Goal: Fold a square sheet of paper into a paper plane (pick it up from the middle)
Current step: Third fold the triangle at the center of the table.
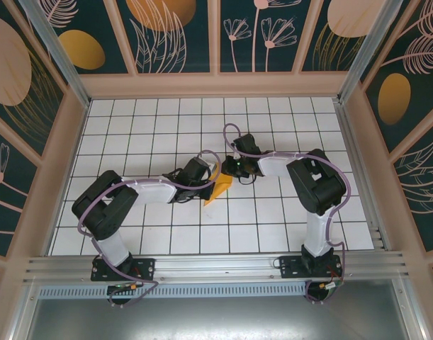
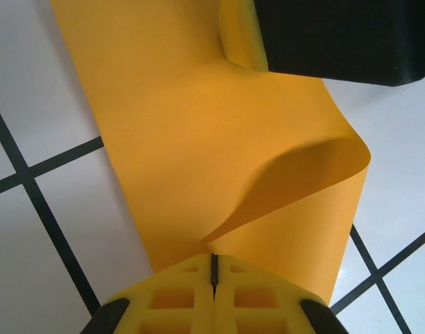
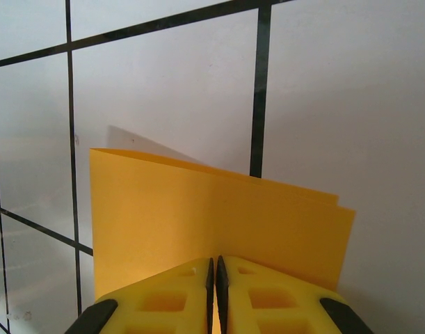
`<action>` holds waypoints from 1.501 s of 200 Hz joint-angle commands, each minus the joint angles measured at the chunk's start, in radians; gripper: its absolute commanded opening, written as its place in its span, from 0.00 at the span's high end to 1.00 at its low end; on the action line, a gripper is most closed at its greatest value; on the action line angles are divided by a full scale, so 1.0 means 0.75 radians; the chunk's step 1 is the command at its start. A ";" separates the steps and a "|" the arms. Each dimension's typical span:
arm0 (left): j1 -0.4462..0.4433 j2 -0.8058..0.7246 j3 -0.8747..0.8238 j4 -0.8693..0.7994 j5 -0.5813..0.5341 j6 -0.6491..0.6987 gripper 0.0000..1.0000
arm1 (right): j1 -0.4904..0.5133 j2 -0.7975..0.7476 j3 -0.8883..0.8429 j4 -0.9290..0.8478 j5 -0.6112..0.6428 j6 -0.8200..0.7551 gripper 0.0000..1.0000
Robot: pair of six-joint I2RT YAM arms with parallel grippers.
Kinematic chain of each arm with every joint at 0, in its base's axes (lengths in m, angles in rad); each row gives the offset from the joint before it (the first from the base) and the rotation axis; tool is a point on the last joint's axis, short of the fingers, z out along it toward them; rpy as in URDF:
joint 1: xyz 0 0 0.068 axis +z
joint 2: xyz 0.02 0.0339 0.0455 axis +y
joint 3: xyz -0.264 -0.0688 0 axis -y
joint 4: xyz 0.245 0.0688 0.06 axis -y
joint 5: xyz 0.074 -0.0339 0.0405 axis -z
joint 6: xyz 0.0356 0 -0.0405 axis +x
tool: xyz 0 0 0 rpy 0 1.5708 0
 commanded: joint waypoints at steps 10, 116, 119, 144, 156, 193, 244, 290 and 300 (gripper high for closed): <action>0.008 0.043 0.021 -0.023 -0.034 0.003 0.93 | 0.008 0.012 -0.053 -0.104 0.031 0.007 0.84; 0.007 0.027 -0.015 0.004 -0.020 -0.020 0.94 | 0.003 -0.037 -0.043 -0.085 0.008 0.024 0.83; 0.007 0.027 -0.018 0.007 -0.015 -0.021 0.94 | -0.001 -0.049 -0.042 -0.082 0.005 0.030 0.82; 0.007 0.036 -0.016 0.013 -0.004 -0.021 0.95 | -0.016 -0.209 -0.085 -0.019 0.006 0.098 0.80; 0.009 0.036 -0.017 0.014 0.007 -0.020 0.95 | -0.071 -0.299 -0.135 0.039 -0.008 0.135 0.79; 0.029 0.049 -0.026 0.048 0.052 -0.047 0.95 | -0.080 -0.542 -0.394 0.257 0.012 0.258 0.77; 0.049 0.101 -0.015 0.068 0.086 -0.124 0.95 | -0.010 -0.689 -0.653 0.434 -0.102 0.407 0.84; 0.057 0.114 -0.011 0.071 0.091 -0.126 0.95 | 0.157 -0.613 -0.732 0.691 -0.074 0.592 0.93; 0.059 0.117 -0.008 0.069 0.090 -0.123 0.95 | 0.177 -0.559 -0.731 0.761 -0.097 0.631 0.95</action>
